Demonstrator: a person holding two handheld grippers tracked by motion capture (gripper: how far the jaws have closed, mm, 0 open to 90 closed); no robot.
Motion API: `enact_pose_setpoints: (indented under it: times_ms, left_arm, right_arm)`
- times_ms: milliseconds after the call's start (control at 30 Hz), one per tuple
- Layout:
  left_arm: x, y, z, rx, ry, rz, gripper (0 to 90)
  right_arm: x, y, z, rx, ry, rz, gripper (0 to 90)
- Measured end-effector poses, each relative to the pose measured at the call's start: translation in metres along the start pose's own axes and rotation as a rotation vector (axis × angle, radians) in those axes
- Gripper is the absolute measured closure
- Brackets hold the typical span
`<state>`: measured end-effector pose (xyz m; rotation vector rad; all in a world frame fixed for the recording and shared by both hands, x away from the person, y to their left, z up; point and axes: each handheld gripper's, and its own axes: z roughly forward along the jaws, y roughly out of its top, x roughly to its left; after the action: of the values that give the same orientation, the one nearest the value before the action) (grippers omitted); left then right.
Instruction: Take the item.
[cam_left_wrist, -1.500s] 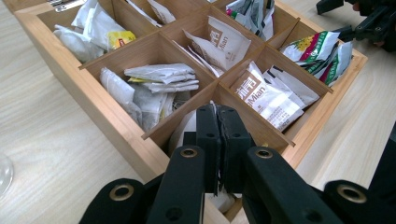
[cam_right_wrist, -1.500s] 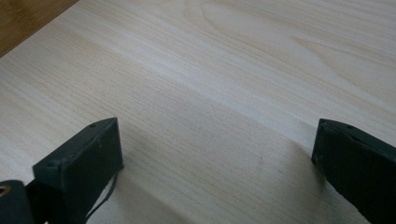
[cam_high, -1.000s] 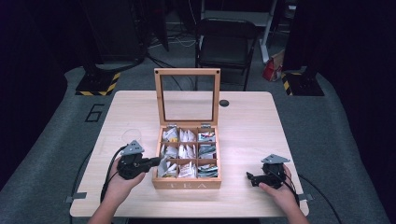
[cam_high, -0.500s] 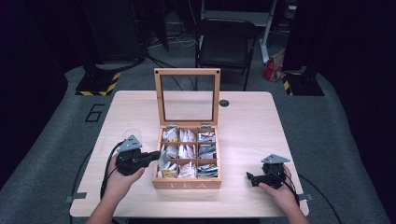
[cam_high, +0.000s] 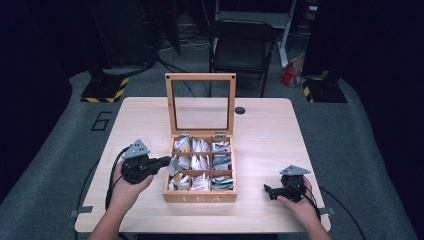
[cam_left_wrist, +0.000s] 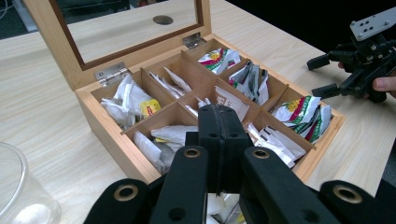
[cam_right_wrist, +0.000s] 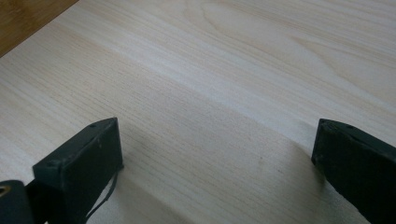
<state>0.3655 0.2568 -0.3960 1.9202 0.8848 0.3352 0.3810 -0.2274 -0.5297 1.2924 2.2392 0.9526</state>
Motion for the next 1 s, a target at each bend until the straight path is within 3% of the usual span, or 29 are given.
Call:
enact_pose_setpoints:
  times_ms: [1000]
  left_arm:
    - [0.003,0.02,-0.018,-0.044,0.042,0.021,90.0]
  right_arm:
    - [0.0,0.0,0.0,0.003,0.005,0.003,0.9]
